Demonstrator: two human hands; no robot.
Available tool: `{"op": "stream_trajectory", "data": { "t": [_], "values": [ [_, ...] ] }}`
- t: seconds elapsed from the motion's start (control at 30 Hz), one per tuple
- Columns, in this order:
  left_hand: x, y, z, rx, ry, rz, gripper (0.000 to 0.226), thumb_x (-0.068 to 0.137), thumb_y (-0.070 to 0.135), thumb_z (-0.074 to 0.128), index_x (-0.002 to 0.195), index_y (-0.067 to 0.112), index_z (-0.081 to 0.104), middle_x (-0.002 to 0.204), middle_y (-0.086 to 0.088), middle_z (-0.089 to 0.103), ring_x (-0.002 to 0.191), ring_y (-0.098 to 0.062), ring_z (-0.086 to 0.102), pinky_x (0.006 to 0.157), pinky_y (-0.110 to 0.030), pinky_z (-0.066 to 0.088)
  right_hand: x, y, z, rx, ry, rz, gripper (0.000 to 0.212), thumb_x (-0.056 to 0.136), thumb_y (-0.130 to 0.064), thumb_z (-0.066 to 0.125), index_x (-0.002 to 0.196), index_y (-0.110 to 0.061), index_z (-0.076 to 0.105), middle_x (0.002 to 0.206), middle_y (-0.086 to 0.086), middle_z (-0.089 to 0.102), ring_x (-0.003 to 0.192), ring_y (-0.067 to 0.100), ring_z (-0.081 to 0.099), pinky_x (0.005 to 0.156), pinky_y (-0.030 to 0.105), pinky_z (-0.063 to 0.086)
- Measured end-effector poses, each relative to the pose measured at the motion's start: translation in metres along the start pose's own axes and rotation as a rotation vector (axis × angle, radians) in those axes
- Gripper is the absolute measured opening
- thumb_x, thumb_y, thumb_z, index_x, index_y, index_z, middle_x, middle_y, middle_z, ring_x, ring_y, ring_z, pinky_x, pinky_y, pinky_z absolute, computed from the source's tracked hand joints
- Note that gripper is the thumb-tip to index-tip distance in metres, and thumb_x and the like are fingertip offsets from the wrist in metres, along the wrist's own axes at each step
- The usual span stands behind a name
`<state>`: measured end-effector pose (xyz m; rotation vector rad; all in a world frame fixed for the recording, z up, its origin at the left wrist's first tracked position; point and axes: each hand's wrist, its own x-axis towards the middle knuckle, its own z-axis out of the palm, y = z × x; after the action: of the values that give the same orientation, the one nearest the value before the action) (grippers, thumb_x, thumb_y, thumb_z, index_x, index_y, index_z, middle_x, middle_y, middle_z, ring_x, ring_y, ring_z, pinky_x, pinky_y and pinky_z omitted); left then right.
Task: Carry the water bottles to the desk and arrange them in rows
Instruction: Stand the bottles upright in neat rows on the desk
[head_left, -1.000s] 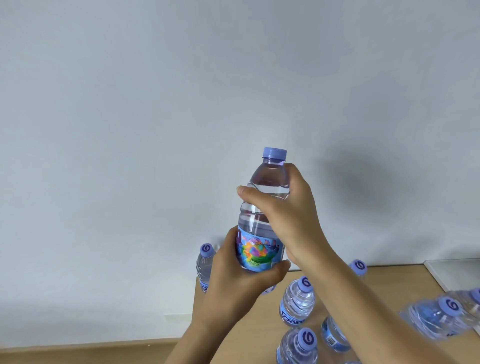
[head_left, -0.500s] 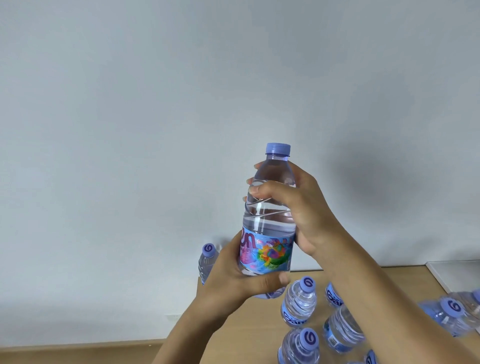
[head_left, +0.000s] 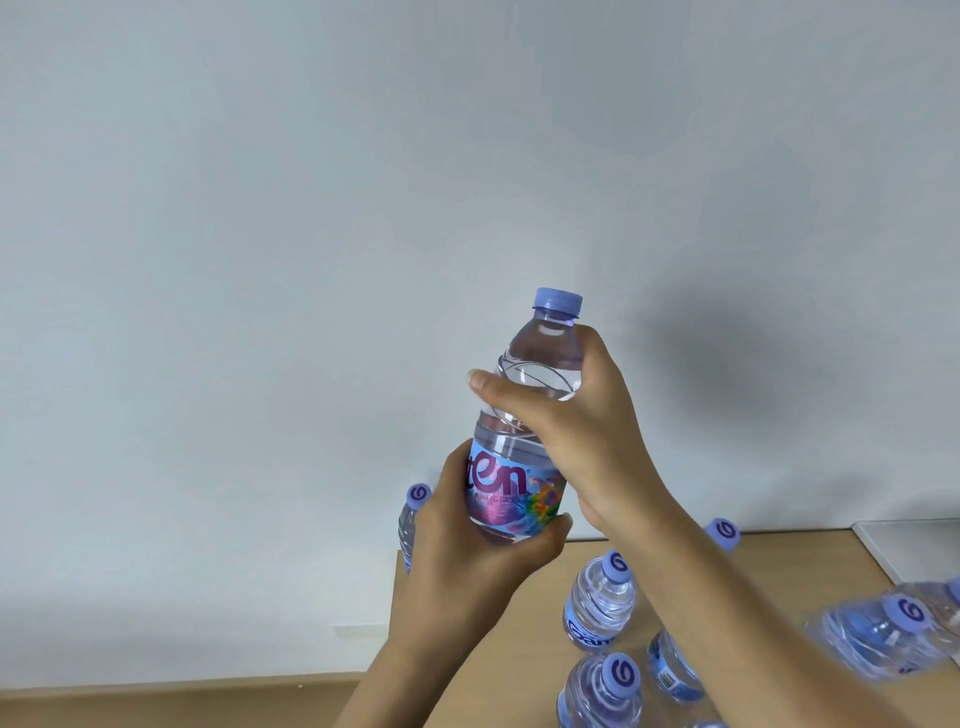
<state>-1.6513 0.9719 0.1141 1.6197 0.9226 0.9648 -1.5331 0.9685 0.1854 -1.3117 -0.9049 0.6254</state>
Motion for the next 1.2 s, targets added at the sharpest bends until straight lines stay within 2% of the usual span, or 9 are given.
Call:
{"op": "stream_trajectory", "data": {
  "t": [0.1, 0.27, 0.4, 0.53, 0.63, 0.77, 0.9, 1.03, 1.2],
  "values": [
    [-0.004, -0.001, 0.001, 0.028, 0.016, 0.022, 0.062, 0.055, 0.045, 0.085, 0.107, 0.047, 0.053, 0.096, 0.02, 0.07, 0.08, -0.003, 0.071, 0.066, -0.038, 0.061, 0.002, 0.0, 0.001, 0.017, -0.008, 0.015, 0.035, 0.066, -0.024, 0.086, 0.092, -0.024, 0.063, 0.089, -0.013, 0.071, 0.08, 0.008, 0.071, 0.074, 0.03, 0.058],
    [-0.004, 0.003, 0.0, 0.036, -0.023, 0.055, 0.07, 0.053, 0.048, 0.087, 0.112, 0.05, 0.05, 0.104, 0.022, 0.068, 0.088, -0.002, 0.07, 0.07, -0.023, 0.059, 0.006, -0.002, -0.003, 0.085, -0.045, -0.012, 0.021, 0.062, -0.018, 0.077, 0.077, -0.027, 0.067, 0.08, -0.008, 0.072, 0.072, 0.01, 0.07, 0.061, 0.022, 0.055],
    [-0.002, 0.007, -0.005, 0.015, -0.12, 0.033, 0.071, 0.053, 0.044, 0.089, 0.114, 0.047, 0.052, 0.105, 0.02, 0.07, 0.09, -0.003, 0.07, 0.072, -0.023, 0.057, 0.012, -0.003, -0.01, 0.198, -0.103, 0.064, 0.021, 0.058, -0.014, 0.075, 0.076, -0.022, 0.068, 0.078, 0.001, 0.07, 0.073, 0.022, 0.069, 0.065, 0.033, 0.055],
    [0.001, 0.011, -0.011, -0.162, -0.267, -0.025, 0.064, 0.057, 0.032, 0.092, 0.112, 0.035, 0.059, 0.1, 0.007, 0.073, 0.085, -0.011, 0.072, 0.068, -0.021, 0.056, 0.015, -0.005, -0.017, 0.322, -0.19, 0.135, 0.028, 0.047, -0.018, 0.073, 0.074, -0.018, 0.066, 0.077, 0.007, 0.068, 0.073, 0.028, 0.066, 0.069, 0.037, 0.055],
    [0.004, 0.013, -0.014, -0.255, -0.365, -0.073, 0.056, 0.059, 0.023, 0.09, 0.11, 0.021, 0.065, 0.095, -0.003, 0.074, 0.082, -0.017, 0.071, 0.068, -0.024, 0.055, 0.018, -0.006, -0.023, 0.39, -0.282, 0.16, 0.023, 0.052, -0.013, 0.07, 0.075, -0.018, 0.068, 0.078, 0.005, 0.069, 0.073, 0.028, 0.07, 0.067, 0.035, 0.057],
    [0.002, 0.01, -0.011, -0.253, -0.34, -0.089, 0.05, 0.059, 0.02, 0.089, 0.103, 0.013, 0.065, 0.084, -0.004, 0.074, 0.072, -0.017, 0.071, 0.062, -0.022, 0.054, 0.018, -0.009, -0.025, 0.36, -0.395, 0.128, 0.031, 0.055, -0.016, 0.074, 0.086, -0.018, 0.07, 0.089, 0.011, 0.071, 0.084, 0.034, 0.072, 0.076, 0.039, 0.06],
    [0.0, 0.01, -0.007, -0.218, -0.227, -0.057, 0.05, 0.054, 0.031, 0.088, 0.099, 0.027, 0.067, 0.09, -0.001, 0.075, 0.078, -0.018, 0.073, 0.066, -0.024, 0.057, 0.015, -0.012, -0.021, 0.162, -0.298, 0.084, 0.033, 0.067, -0.023, 0.078, 0.097, -0.018, 0.066, 0.107, 0.015, 0.07, 0.096, 0.037, 0.07, 0.085, 0.047, 0.057],
    [-0.001, 0.009, -0.003, -0.034, -0.061, -0.031, 0.056, 0.051, 0.042, 0.088, 0.1, 0.036, 0.061, 0.089, 0.008, 0.073, 0.075, -0.012, 0.071, 0.065, -0.035, 0.06, 0.009, -0.012, -0.013, 0.054, -0.148, 0.022, 0.044, 0.064, -0.033, 0.083, 0.102, -0.019, 0.063, 0.095, -0.004, 0.071, 0.087, 0.017, 0.072, 0.075, 0.031, 0.057],
    [-0.002, 0.01, -0.001, 0.034, -0.028, -0.006, 0.061, 0.05, 0.046, 0.086, 0.102, 0.047, 0.055, 0.092, 0.019, 0.07, 0.079, -0.003, 0.07, 0.069, -0.033, 0.06, 0.003, -0.006, -0.006, 0.127, -0.029, 0.006, 0.034, 0.066, -0.025, 0.08, 0.093, -0.019, 0.062, 0.081, -0.007, 0.07, 0.072, 0.012, 0.07, 0.062, 0.022, 0.054]
  ]
}}
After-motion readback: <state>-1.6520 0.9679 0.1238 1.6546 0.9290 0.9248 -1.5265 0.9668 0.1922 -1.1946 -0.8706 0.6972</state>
